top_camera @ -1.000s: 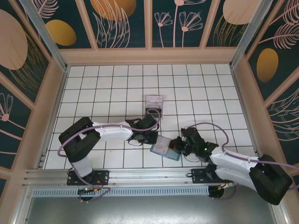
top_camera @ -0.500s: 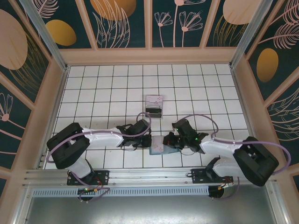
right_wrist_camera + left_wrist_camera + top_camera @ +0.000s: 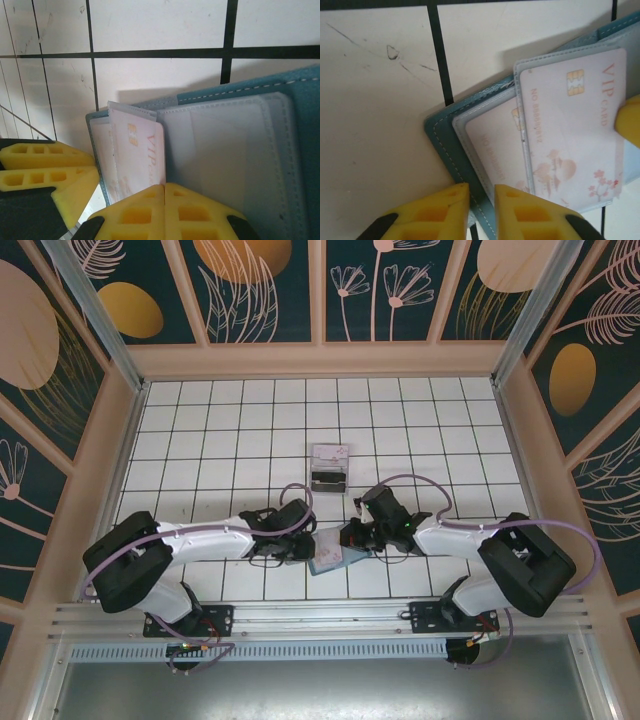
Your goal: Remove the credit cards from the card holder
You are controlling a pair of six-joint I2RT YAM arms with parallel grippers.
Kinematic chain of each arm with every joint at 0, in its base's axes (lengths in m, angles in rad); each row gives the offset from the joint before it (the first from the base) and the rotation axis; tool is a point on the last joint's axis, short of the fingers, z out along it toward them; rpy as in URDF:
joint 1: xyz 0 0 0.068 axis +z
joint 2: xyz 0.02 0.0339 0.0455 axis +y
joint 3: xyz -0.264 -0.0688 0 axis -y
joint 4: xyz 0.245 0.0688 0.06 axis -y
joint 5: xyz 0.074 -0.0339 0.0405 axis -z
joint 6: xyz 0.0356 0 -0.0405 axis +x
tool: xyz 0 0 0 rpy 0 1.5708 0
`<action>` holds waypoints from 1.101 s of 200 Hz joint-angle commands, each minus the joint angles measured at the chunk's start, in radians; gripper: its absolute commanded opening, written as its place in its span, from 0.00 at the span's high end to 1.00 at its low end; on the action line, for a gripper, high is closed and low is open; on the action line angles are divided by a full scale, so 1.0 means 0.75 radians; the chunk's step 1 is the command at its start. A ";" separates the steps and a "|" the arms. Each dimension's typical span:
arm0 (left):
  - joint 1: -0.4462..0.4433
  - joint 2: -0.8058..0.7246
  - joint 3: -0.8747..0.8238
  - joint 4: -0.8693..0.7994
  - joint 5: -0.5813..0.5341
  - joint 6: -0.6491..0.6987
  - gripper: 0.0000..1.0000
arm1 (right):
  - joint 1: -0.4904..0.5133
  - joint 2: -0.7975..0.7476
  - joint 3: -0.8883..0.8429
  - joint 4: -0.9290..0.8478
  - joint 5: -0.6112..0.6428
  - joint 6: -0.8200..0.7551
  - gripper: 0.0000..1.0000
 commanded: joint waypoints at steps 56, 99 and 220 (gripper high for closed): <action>-0.007 0.087 0.094 -0.072 -0.028 0.019 0.65 | -0.009 0.014 -0.005 -0.003 -0.021 -0.017 0.98; -0.013 0.155 0.114 -0.070 -0.028 0.038 0.62 | -0.007 0.009 -0.006 0.000 -0.023 -0.011 0.98; -0.062 0.254 0.202 -0.237 -0.138 0.076 0.66 | 0.004 -0.006 -0.011 0.003 -0.016 0.003 0.98</action>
